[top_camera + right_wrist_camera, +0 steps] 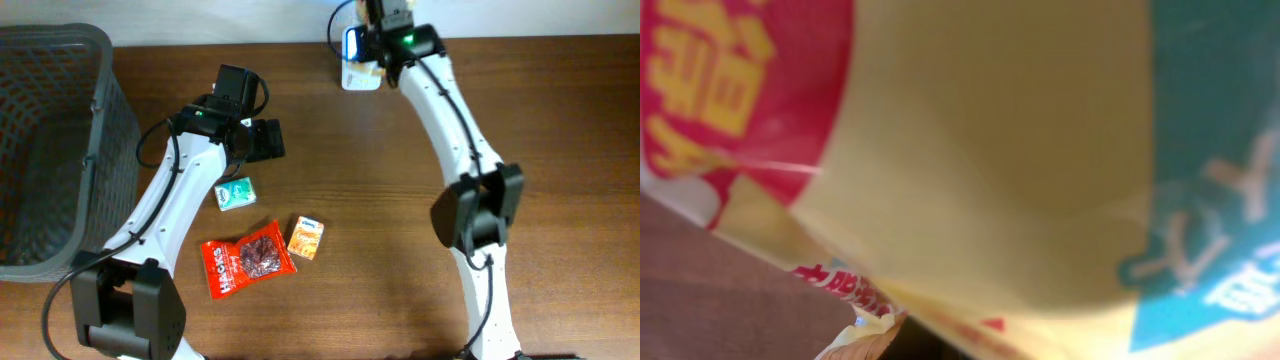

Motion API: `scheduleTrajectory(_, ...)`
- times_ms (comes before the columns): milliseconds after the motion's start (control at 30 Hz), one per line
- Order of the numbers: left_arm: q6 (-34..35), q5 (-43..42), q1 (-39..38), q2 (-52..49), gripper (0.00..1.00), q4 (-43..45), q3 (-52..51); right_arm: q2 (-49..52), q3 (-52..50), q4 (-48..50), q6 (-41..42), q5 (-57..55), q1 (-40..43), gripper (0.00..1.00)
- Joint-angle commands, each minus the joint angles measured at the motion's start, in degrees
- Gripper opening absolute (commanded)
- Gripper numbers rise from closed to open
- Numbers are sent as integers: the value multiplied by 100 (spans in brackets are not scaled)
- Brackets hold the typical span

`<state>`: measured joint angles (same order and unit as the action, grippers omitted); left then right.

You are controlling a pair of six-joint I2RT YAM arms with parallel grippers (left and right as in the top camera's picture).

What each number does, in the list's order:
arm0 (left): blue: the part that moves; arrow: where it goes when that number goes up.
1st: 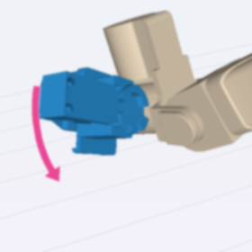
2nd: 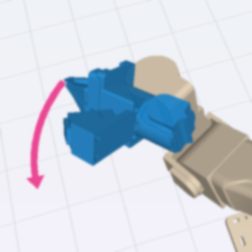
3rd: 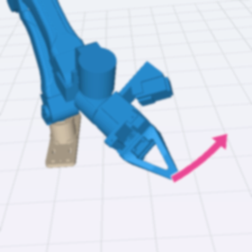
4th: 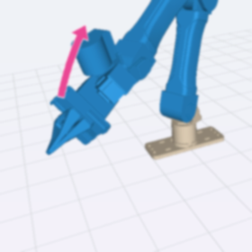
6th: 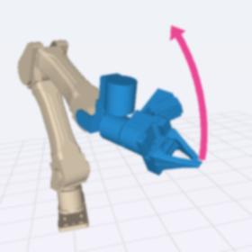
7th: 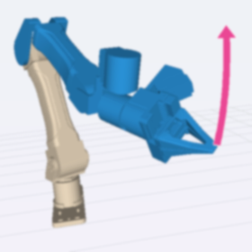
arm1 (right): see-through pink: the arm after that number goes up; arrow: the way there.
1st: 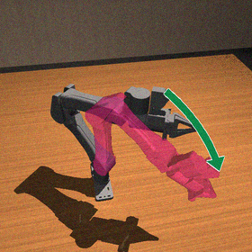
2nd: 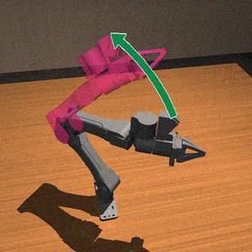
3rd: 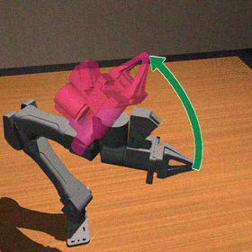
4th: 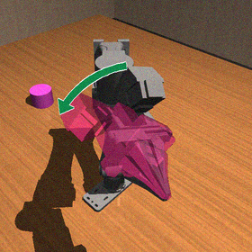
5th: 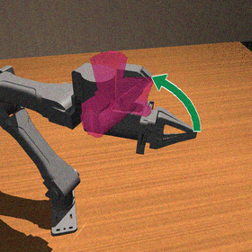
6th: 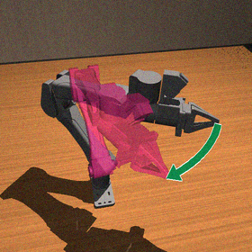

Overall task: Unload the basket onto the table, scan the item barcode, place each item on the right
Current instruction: 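Carry the wipes pack right and drop it at the table's right edge, then raise the right gripper away to the upper right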

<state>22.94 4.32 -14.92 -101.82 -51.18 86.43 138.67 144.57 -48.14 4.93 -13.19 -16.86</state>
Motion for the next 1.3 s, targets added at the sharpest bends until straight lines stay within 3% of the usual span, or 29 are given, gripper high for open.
scheduleTrajectory(0,-68,-42,17,44,99,-7,-31,-916,315,-151,-20,-426,323,4)
scheduleTrajectory(133,-68,-42,17,44,99,-7,-31,-1207,315,-667,48,-428,863,4)
scheduleTrajectory(400,-68,-42,17,44,99,-7,-31,-1255,254,-2533,1556,-400,2927,4)
scheduleTrajectory(567,-68,-42,17,44,99,-4,-31,-1250,-33,-3187,1552,-382,4190,4)
scheduleTrajectory(867,-68,-42,17,44,99,-7,-31,-1220,-2009,-2887,1550,426,5783,5)
scheduleTrajectory(1000,-68,-42,17,44,99,-7,-31,-1220,-2503,-2592,1482,638,6022,22)
scheduleTrajectory(1100,-68,-44,17,44,99,-7,-31,-1233,-2426,-2592,1480,728,6039,58)
scheduleTrajectory(1167,-68,-42,17,42,99,-7,-31,-1241,-2277,-2675,1464,870,6037,99)
scheduleTrajectory(1267,-68,-42,17,44,99,-7,-31,-1335,-2004,-2879,1464,1069,6039,99)
